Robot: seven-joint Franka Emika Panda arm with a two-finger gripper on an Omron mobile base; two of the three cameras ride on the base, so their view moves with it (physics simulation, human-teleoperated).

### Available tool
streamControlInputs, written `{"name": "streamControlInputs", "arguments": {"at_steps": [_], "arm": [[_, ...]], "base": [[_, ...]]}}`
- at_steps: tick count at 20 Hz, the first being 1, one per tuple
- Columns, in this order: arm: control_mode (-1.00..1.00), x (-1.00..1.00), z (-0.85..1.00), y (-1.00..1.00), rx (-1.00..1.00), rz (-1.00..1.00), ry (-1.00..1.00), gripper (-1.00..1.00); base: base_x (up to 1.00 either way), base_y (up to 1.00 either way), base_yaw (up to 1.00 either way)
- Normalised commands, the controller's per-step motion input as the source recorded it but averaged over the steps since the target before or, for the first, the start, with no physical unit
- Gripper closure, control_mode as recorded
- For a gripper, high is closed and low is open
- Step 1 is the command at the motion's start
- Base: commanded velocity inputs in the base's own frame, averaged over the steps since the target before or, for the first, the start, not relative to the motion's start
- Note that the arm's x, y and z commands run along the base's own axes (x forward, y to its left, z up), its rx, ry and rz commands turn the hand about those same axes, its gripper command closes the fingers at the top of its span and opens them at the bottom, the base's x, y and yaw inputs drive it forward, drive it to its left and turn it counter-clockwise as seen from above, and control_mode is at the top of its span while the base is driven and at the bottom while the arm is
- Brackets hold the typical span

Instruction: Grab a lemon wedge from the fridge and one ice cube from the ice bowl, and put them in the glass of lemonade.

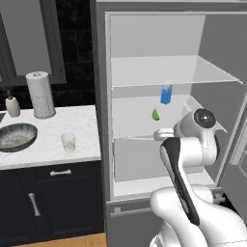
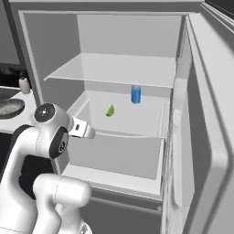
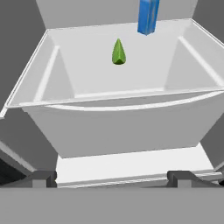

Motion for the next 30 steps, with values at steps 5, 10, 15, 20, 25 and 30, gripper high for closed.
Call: {"name": "streamControlInputs", "arguments": {"at_steps": [5,10,15,20,25,30], "arm": [[1.00,0.00,0.00,0.00,0.00,0.00,0.00,-1.00],[-1.00,0.14,-0.27,-0.24,0.00,0.02,0.00,-1.00],[-1.00,0.25,-0.24,-0.07,0.00,0.00,0.00,-1.00],[-1.00,0.44,-0.01,0.00,0.00,0.00,0.01,-1.00],[-1.00,0.47,0.07,0.01,0.00,0.00,0.03,-1.00],[-1.00,0.36,0.07,0.00,0.00,0.00,0.02,-1.00]], "base": [[0.39,-0.38,0.06],[0.05,-0.08,0.01],[0.00,0.00,0.00],[0.00,0.00,0.00],[0.00,0.00,0.00],[0.00,0.00,0.00]]}}
